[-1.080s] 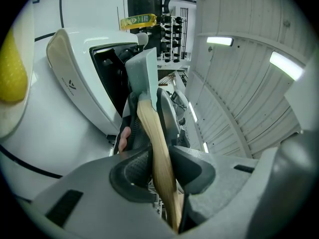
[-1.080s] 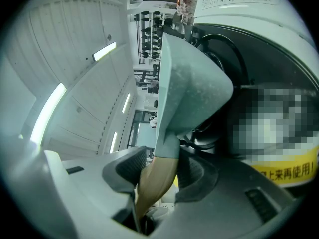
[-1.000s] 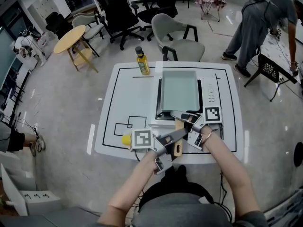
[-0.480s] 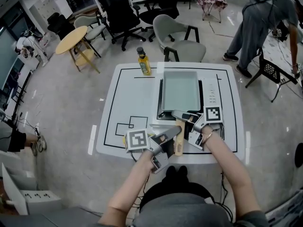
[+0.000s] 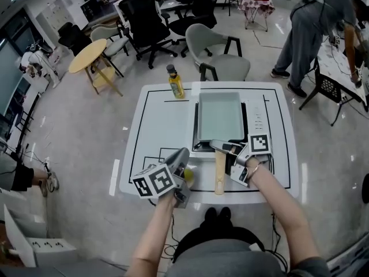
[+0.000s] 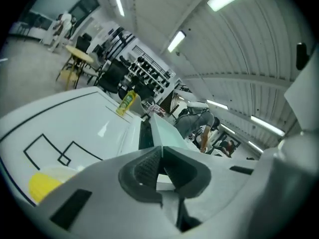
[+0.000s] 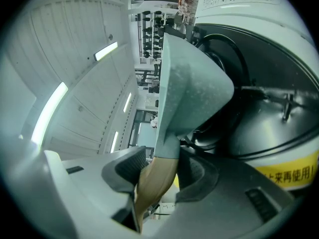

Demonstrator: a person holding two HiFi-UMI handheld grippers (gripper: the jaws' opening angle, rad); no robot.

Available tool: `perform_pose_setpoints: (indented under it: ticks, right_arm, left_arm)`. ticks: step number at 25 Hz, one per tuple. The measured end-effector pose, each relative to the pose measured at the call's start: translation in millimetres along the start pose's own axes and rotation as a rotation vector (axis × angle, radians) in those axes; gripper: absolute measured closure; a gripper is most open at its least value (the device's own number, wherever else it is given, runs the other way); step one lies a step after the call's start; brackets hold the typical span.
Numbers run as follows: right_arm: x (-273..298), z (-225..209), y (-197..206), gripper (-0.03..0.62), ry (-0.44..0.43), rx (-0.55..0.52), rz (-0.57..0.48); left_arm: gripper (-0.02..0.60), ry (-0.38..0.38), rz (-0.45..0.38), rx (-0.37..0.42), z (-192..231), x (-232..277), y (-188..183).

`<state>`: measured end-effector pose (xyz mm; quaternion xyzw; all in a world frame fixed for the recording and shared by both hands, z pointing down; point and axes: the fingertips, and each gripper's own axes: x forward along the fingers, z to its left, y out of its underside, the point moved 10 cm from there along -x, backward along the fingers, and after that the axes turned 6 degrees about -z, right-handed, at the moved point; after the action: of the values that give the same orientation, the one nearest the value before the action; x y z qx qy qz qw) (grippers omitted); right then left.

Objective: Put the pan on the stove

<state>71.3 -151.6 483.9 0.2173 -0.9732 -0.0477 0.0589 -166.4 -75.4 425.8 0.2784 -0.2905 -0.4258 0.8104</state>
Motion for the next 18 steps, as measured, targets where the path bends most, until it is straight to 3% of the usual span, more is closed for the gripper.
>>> perform_pose_setpoints:
  ticks: [6, 9, 18]
  right_arm:
    - [-1, -2, -1, 0.413, -0.037, -0.01, 0.003]
    - [-1, 0, 1, 0.371, -0.07, -0.011, -0.005]
    - [-14, 1, 6, 0.322, -0.115, 0.014, -0.055]
  left_arm:
    - [0.566, -0.013, -0.033, 0.079, -2, -3, -7]
    - [0.566, -0.016, -0.03, 0.099, -3, -1, -6]
    - [0.566, -0.016, -0.038, 0.104, 0, 2, -11]
